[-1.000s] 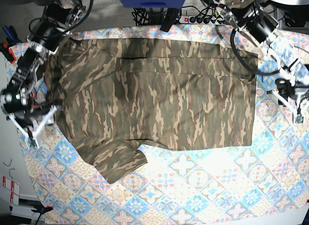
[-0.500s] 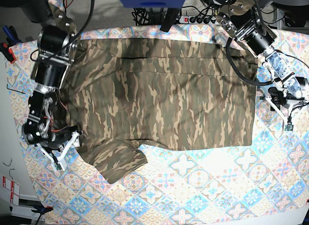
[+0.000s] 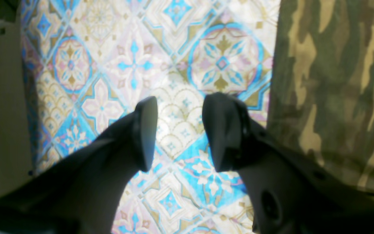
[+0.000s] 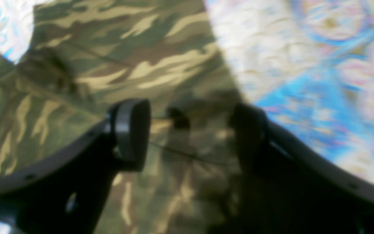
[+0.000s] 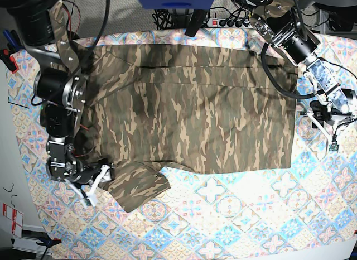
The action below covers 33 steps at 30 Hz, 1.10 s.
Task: Fold the T-shirt properly
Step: 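Release the shirt and move both grippers toward its side edges, then grasp the shirt's side edges near the hem with both grippers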
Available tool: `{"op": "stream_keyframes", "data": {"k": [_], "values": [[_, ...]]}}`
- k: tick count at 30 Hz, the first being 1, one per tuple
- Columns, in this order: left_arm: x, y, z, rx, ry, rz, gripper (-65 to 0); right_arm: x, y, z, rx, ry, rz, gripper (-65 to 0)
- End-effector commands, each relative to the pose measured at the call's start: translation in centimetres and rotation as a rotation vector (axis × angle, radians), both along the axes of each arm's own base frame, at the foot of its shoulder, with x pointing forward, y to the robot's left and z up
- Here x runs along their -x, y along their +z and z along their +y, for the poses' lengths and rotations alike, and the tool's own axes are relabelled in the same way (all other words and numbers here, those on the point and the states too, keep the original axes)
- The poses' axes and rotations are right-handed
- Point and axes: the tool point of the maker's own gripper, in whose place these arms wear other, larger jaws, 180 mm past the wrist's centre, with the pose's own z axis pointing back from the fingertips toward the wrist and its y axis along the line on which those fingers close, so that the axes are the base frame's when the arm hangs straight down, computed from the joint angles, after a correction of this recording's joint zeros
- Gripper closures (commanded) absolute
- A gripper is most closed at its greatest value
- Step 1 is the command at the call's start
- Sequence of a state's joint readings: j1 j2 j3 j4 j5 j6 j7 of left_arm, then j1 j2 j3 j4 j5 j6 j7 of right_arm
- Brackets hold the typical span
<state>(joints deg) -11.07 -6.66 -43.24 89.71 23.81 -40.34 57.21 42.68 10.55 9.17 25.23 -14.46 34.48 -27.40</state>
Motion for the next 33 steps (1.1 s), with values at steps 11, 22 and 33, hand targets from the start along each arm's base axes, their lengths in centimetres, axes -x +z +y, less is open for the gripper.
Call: {"op": "stream_keyframes", "data": {"k": [11, 22, 33], "values": [[-0.8, 1.6, 1.0, -0.030, 0.008, -0.045, -27.1, -2.1, 0.3, 0.5, -0.115, -0.107, -0.149, -40.5], [-8.6, -1.0, -1.7, 0.203, -0.080, -0.201, -27.1, -1.4, -0.4, -0.3, -0.110, -0.125, -0.141, -40.5], [-13.1, -2.9, -3.1, 0.459, -0.067, -0.415, -27.1, -0.8, -0.8, -1.8, -0.106, -0.156, -0.136, -40.4]]}}
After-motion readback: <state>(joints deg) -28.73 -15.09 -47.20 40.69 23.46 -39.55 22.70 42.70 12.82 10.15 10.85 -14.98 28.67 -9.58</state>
